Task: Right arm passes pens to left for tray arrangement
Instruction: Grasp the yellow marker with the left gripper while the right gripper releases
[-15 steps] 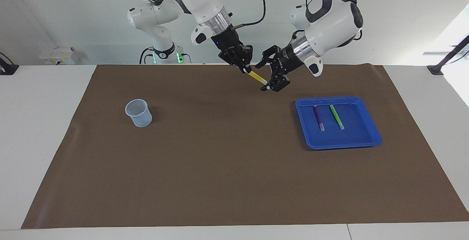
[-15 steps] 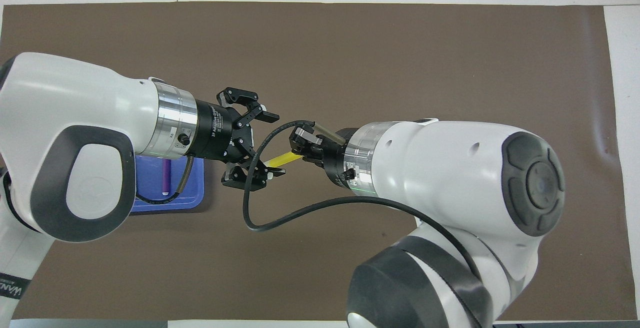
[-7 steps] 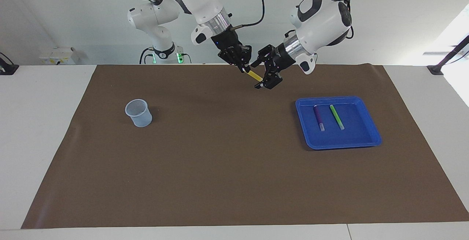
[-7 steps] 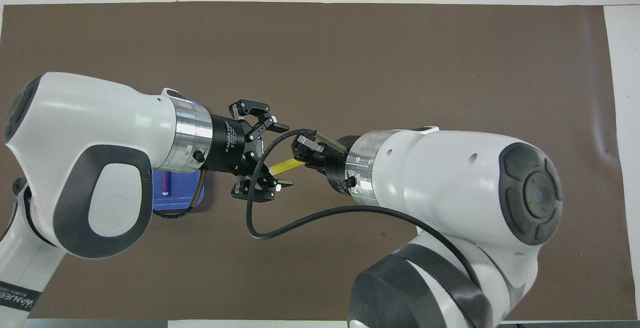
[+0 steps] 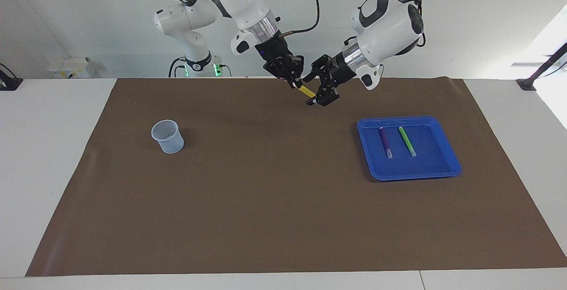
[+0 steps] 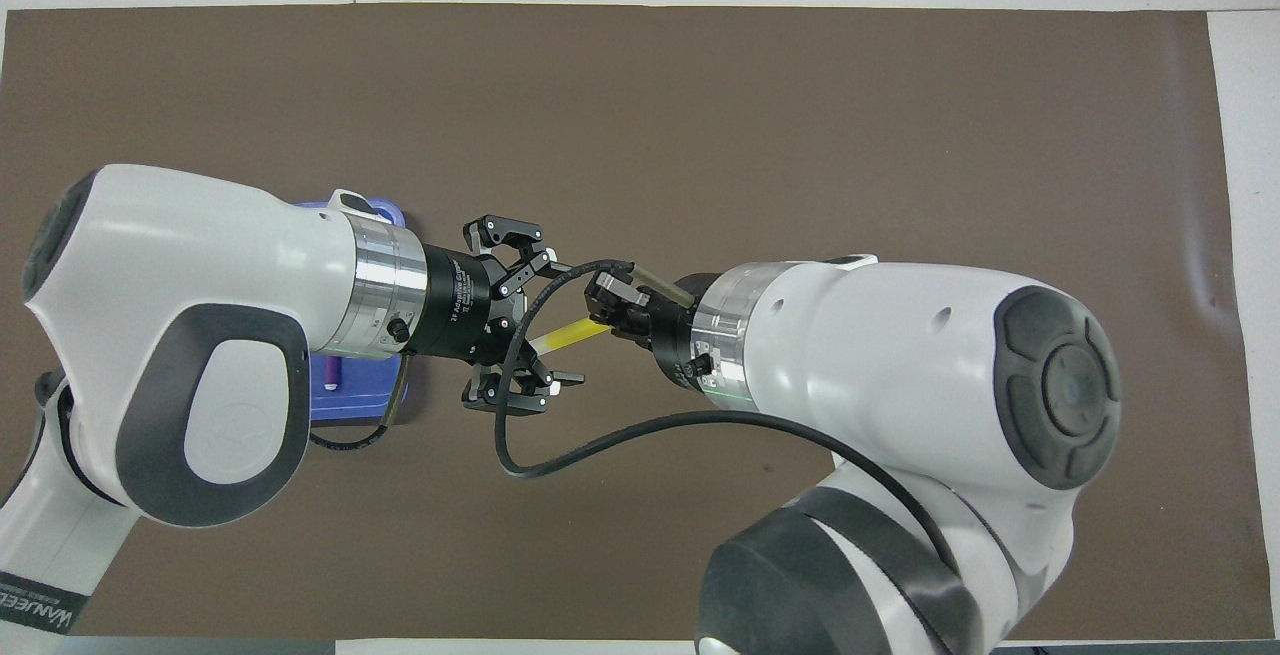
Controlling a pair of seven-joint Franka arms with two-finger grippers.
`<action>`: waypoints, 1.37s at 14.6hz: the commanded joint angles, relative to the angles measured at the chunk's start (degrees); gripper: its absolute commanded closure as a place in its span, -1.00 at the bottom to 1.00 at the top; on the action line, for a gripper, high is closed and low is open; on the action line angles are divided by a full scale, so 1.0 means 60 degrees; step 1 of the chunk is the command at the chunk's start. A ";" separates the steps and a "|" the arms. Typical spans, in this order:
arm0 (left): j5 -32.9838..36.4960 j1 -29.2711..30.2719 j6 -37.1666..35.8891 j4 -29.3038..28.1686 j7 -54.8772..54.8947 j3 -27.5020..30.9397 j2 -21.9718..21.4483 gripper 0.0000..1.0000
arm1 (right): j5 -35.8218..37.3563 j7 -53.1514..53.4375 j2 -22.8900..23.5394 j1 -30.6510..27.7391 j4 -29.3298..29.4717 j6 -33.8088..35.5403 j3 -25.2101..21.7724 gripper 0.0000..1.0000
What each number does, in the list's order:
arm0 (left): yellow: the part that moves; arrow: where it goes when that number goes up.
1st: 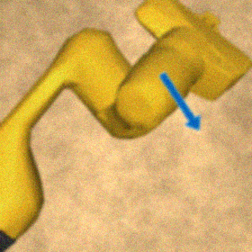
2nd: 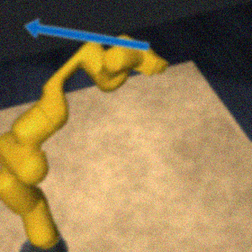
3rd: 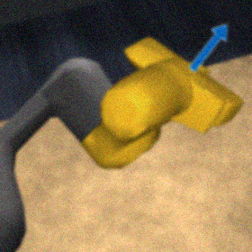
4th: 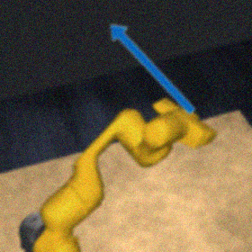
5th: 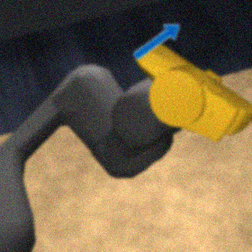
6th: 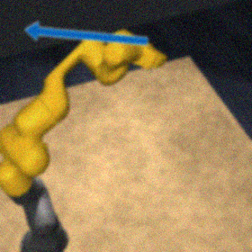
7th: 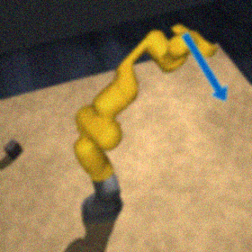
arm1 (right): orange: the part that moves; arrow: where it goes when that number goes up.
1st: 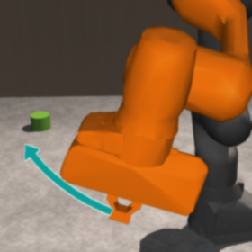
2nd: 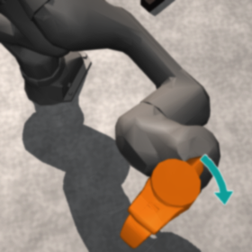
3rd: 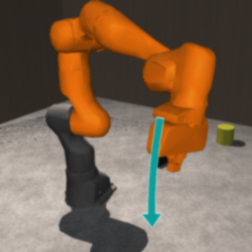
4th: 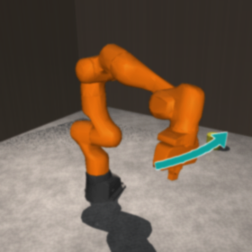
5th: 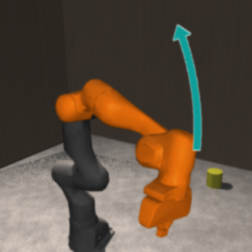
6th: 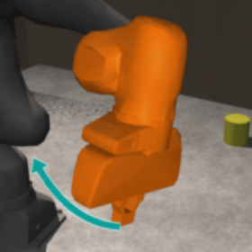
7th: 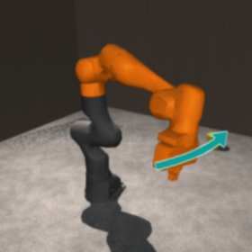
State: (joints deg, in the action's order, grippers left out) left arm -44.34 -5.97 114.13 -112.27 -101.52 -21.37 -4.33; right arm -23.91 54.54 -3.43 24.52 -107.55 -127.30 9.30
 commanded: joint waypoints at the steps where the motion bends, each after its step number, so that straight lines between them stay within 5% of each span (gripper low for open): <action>1: -0.0271 -0.0089 0.0241 -0.0508 0.0177 0.0061 -0.0436 -0.73 | -0.0249 -0.0067 -0.0263 -0.0015 -0.0327 -0.0243 0.0003 1.00; 15: -0.0770 -0.0103 0.0548 -0.0933 0.0191 0.0061 -0.0656 -0.09 | -0.0249 -0.0111 -0.0263 -0.0030 -0.0342 -0.0258 0.0003 1.00; 18: -0.0770 -0.0103 0.0519 -0.0933 0.0191 0.0061 -0.0656 0.35 | -0.0249 -0.0111 -0.0263 -0.0030 -0.0342 -0.0258 0.0003 1.00; 20: -0.0770 -0.0103 0.0519 -0.0933 0.0206 0.0061 -0.0656 0.96 | -0.0249 -0.0126 -0.0263 -0.0030 -0.0356 -0.0258 0.0003 1.00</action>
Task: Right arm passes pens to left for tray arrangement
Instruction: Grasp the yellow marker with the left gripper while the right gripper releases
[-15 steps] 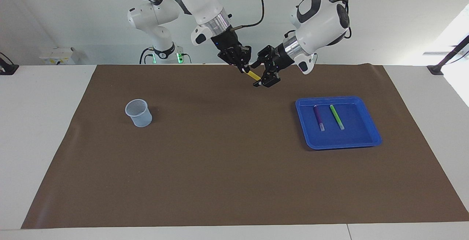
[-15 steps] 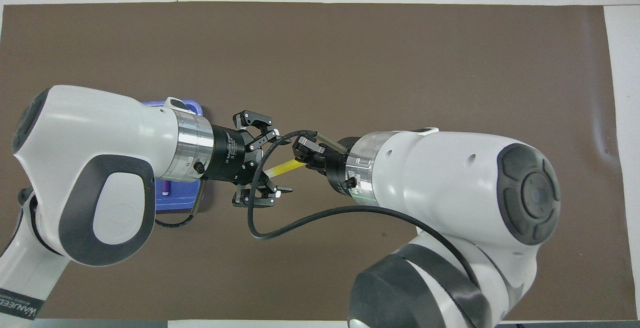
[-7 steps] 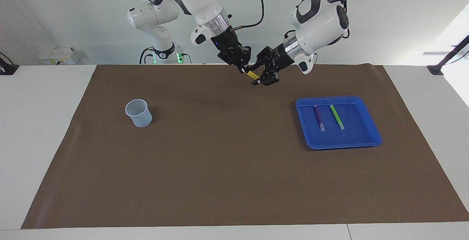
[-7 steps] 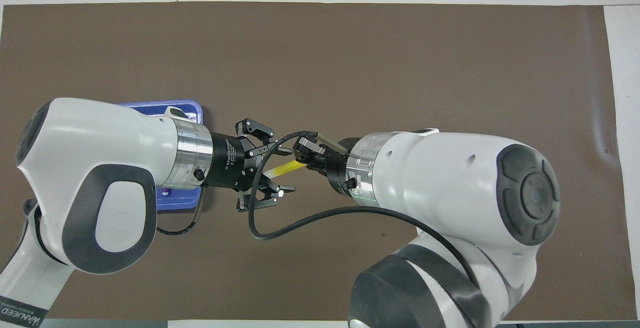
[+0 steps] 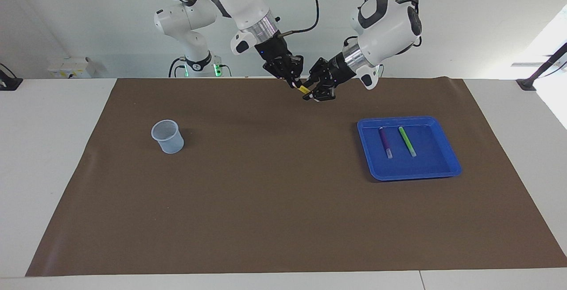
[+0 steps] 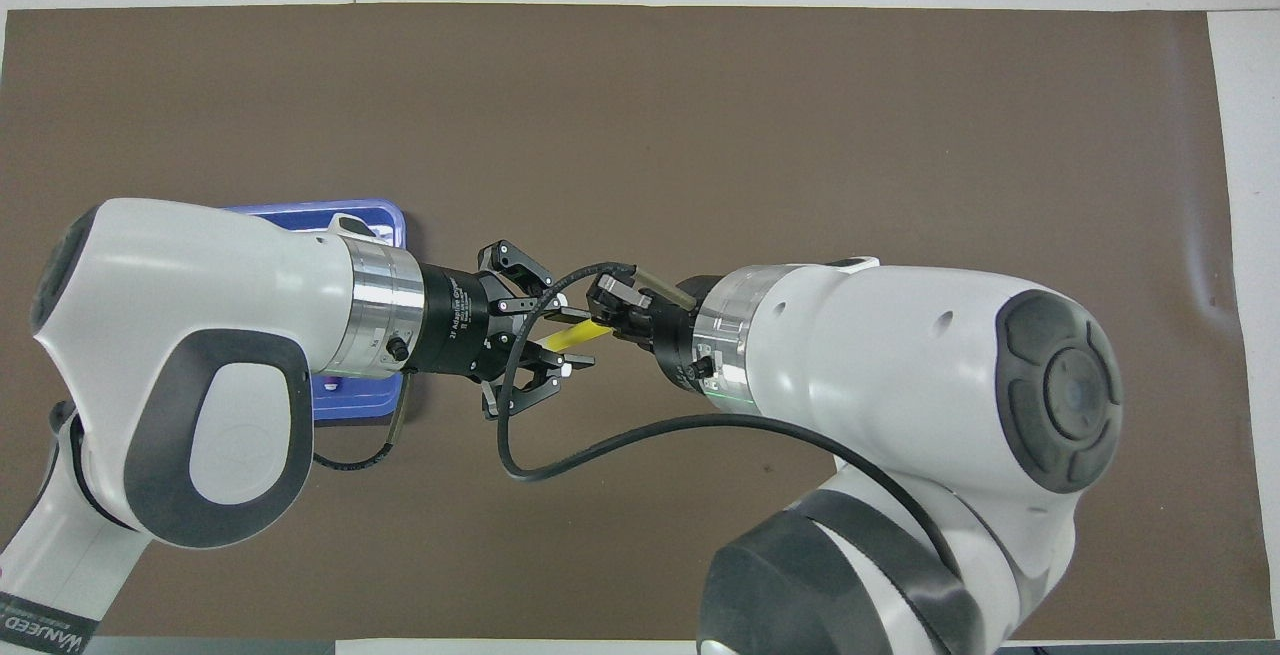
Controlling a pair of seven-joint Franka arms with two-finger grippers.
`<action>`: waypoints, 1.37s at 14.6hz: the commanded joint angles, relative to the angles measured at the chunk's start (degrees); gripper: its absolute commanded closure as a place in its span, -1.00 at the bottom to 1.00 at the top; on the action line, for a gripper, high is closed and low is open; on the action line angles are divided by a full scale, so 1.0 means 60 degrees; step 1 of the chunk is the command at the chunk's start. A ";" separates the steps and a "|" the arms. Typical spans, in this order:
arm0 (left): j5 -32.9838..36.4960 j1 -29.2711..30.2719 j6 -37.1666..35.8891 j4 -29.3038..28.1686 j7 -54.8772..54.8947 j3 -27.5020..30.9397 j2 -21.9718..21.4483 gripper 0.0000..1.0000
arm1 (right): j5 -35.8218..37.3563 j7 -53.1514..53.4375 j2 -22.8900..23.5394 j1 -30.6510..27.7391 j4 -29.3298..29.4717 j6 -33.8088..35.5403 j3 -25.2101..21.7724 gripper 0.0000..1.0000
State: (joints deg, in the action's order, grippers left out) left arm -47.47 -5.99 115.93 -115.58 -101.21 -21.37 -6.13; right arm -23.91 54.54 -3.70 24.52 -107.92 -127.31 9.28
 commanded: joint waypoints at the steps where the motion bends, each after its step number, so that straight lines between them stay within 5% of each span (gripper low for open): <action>1: -0.0233 -0.0100 0.0233 -0.0380 0.0155 0.0061 -0.0355 1.00 | -0.0249 -0.0126 -0.0218 -0.0029 -0.0281 -0.0257 0.0005 1.00; 10: -0.0233 0.0002 0.0277 -0.0277 0.0258 0.0076 -0.0355 1.00 | -0.0249 -0.0111 -0.0203 -0.0044 -0.0280 -0.0257 0.0005 0.92; 11: -0.0247 0.0002 0.0277 -0.0277 0.0258 0.0076 -0.0355 1.00 | -0.0249 -0.0097 -0.0203 -0.0058 -0.0266 -0.0243 0.0005 0.14; 12: -0.0233 0.0002 0.0277 -0.0277 0.0272 0.0076 -0.0369 1.00 | -0.0249 -0.0068 -0.0203 -0.0102 -0.0251 -0.0141 0.0005 -0.99; 16: -0.0233 0.0017 0.0409 -0.0292 0.0258 0.0091 -0.0355 1.00 | -0.0118 -0.0199 -0.0189 -0.0146 -0.0178 0.0152 -0.0038 -1.00; 20: -0.0189 0.0235 0.0730 -0.0379 0.0578 0.0120 -0.0355 1.00 | 0.0524 -0.2655 -0.0203 -0.0979 0.0041 0.2009 -0.0097 -1.00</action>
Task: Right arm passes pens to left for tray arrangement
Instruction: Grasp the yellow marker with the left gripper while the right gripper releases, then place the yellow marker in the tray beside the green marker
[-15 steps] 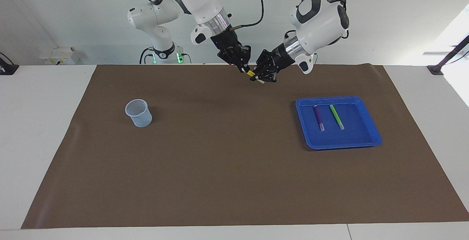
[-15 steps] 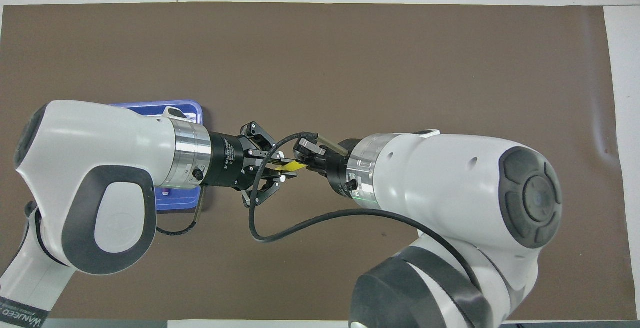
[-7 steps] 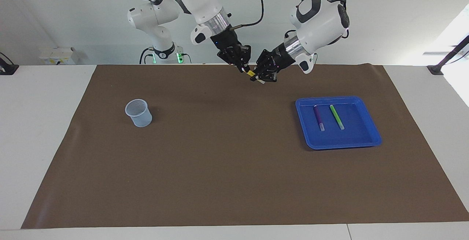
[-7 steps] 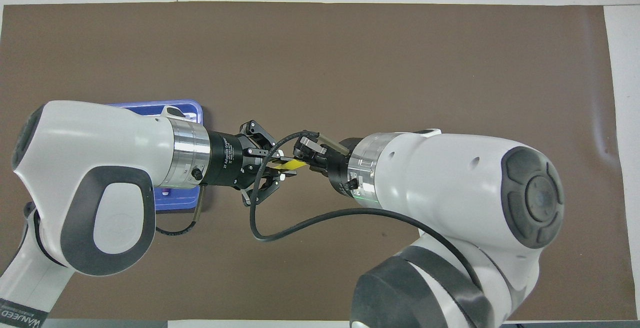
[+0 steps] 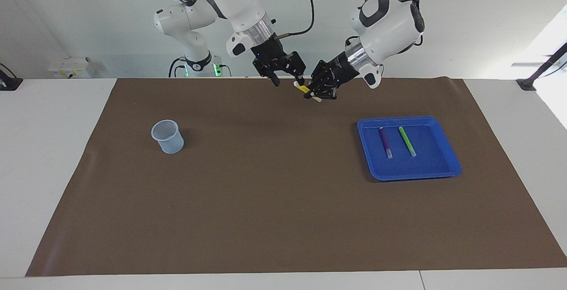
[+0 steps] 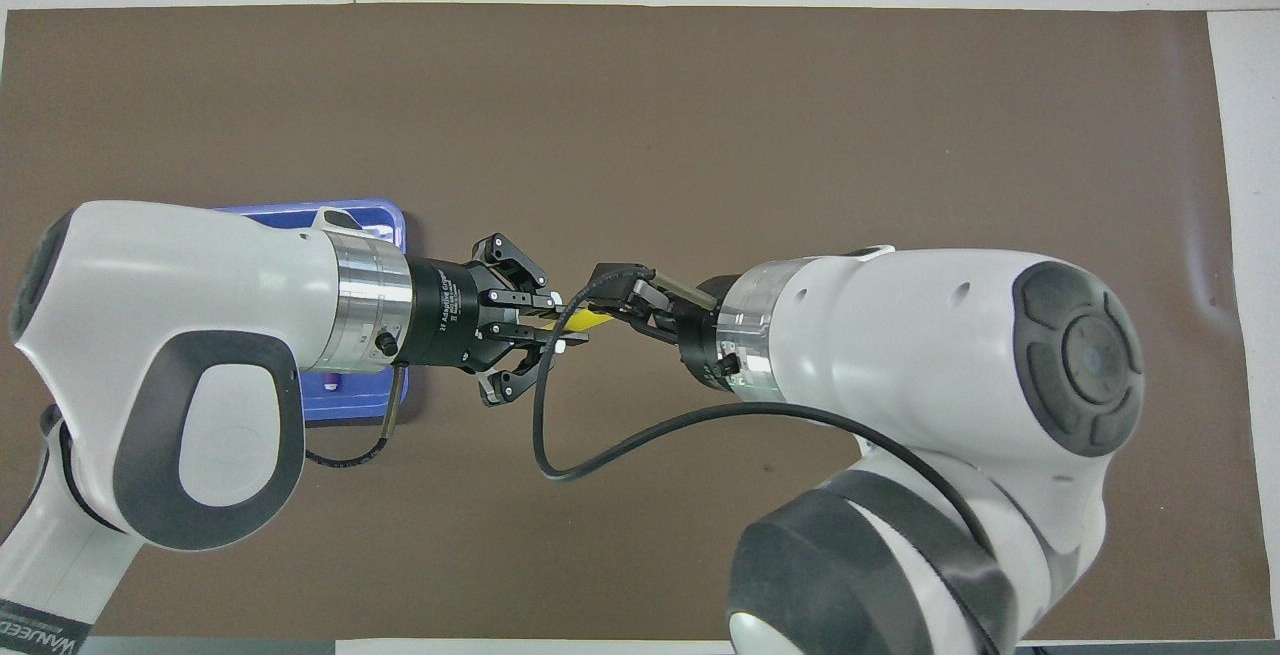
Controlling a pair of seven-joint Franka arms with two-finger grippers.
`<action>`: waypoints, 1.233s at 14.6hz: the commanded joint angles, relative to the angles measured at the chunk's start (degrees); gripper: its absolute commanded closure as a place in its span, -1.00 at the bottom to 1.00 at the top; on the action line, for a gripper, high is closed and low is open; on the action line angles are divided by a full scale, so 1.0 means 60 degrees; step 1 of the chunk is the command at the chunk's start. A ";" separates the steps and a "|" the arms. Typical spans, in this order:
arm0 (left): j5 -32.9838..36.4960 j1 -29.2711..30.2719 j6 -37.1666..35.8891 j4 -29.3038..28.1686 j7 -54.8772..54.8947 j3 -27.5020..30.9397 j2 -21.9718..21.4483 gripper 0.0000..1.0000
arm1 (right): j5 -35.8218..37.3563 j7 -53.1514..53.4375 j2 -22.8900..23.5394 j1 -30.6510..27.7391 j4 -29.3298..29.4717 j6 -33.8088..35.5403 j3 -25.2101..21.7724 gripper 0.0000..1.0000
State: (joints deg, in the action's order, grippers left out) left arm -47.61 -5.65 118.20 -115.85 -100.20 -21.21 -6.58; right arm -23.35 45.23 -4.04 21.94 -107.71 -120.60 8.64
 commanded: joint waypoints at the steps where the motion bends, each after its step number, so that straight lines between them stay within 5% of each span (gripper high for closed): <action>1: -0.0137 0.0354 0.0367 -0.0437 0.0802 0.0107 -0.0281 1.00 | 0.0898 -0.1586 -0.0147 -0.0885 0.0080 0.1360 0.0011 -1.00; 9: 0.2013 0.2403 -0.0305 -0.1799 0.7490 0.0107 -0.0281 1.00 | 0.2759 -0.5760 -0.0265 -0.4445 0.0300 0.3619 0.0025 -1.00; 15: 0.4867 0.4659 -0.0219 -0.2328 1.4974 0.0107 0.0332 1.00 | 0.4257 -0.7126 -0.0265 -0.4726 0.0433 0.4411 0.0026 -1.00; 18: 0.6656 0.5072 0.0395 -0.2342 1.6858 0.0107 0.0875 1.00 | 0.4432 -0.7186 0.0303 -0.4202 0.0388 0.4733 -0.0630 -1.00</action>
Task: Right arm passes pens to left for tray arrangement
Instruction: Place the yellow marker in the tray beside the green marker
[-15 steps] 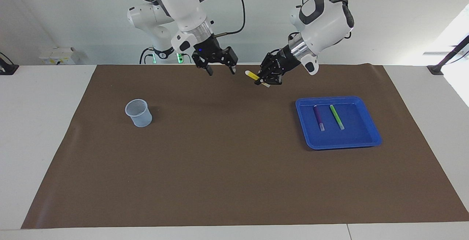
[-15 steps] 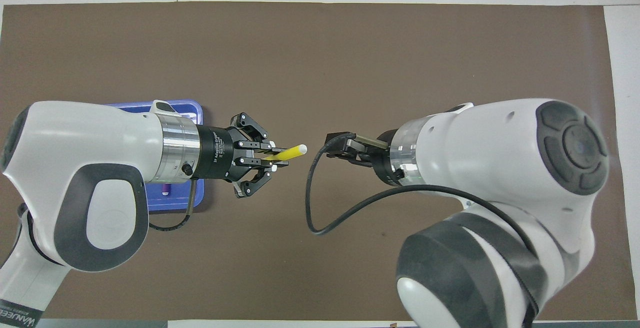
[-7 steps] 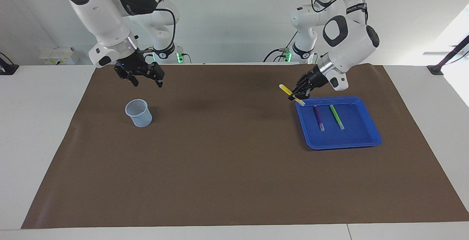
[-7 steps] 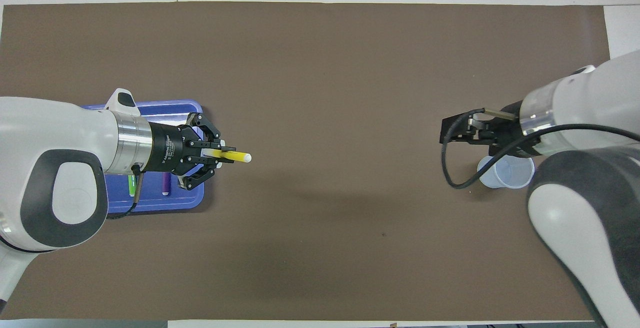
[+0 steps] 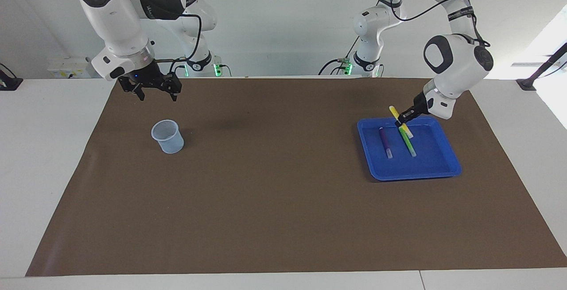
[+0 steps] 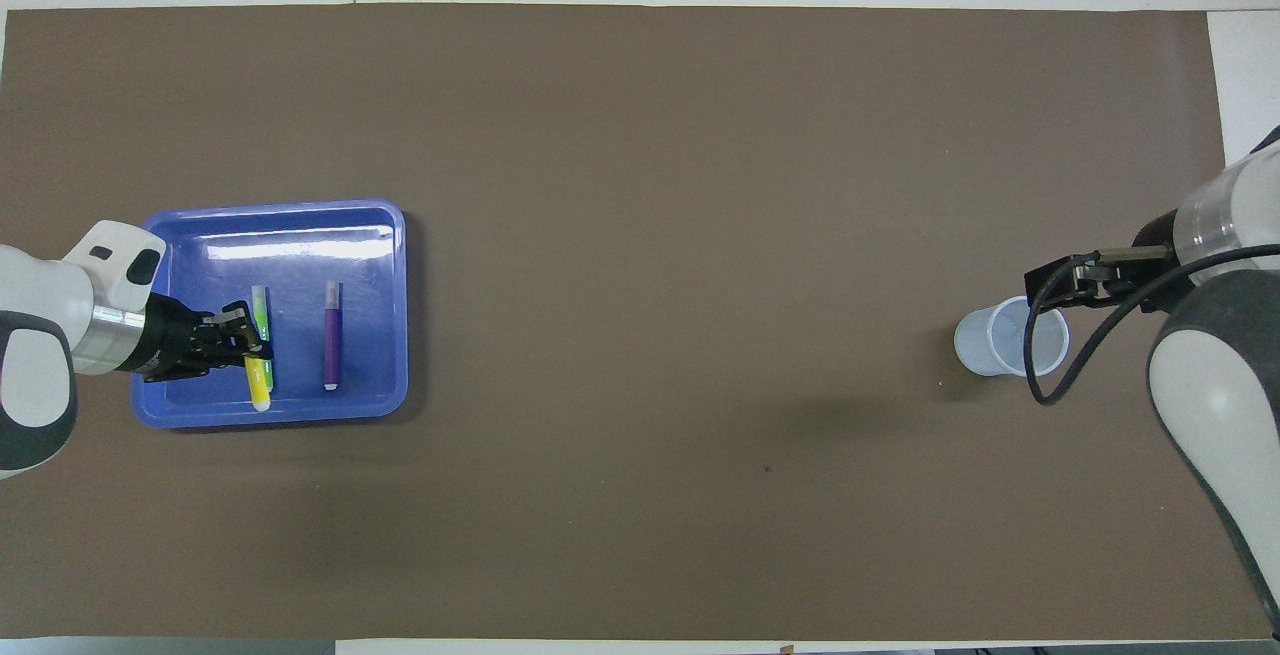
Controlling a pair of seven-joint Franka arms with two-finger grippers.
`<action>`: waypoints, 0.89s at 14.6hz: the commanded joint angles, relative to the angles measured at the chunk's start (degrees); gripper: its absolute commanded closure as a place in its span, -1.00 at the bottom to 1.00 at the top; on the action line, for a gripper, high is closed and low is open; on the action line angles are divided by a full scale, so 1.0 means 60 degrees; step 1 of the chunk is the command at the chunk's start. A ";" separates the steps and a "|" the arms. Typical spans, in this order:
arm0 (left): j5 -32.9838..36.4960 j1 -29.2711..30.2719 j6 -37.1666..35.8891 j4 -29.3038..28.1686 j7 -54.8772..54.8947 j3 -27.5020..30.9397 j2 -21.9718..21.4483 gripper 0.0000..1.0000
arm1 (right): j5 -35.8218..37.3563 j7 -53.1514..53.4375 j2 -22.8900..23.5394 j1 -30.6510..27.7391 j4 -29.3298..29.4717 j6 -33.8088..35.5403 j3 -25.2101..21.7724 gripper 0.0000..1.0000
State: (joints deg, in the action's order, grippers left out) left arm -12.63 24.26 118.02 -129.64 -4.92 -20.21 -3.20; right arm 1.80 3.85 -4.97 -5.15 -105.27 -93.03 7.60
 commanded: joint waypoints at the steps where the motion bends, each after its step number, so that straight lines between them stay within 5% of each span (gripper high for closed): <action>1: 0.1135 0.0392 0.0588 -0.0101 0.1633 -0.0059 0.0458 1.00 | 0.0300 -0.0305 0.0782 0.0462 0.0111 0.0110 -0.0809 -1.00; 8: 0.1519 0.0878 0.1292 -0.0248 0.2608 -0.0059 0.1002 1.00 | 0.0125 -0.0232 0.0916 0.0667 0.0506 0.0051 -0.1617 -1.00; 13: 0.1519 0.0761 0.2184 -0.0248 0.1919 -0.0059 0.1441 1.00 | 0.0271 -0.0363 0.0815 0.0712 0.0464 0.0242 -0.1297 -1.00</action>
State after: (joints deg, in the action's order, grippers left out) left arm -4.86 28.98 128.07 -130.43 8.32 -20.26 4.43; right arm 2.58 2.97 0.35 -1.17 -102.77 -92.50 -1.08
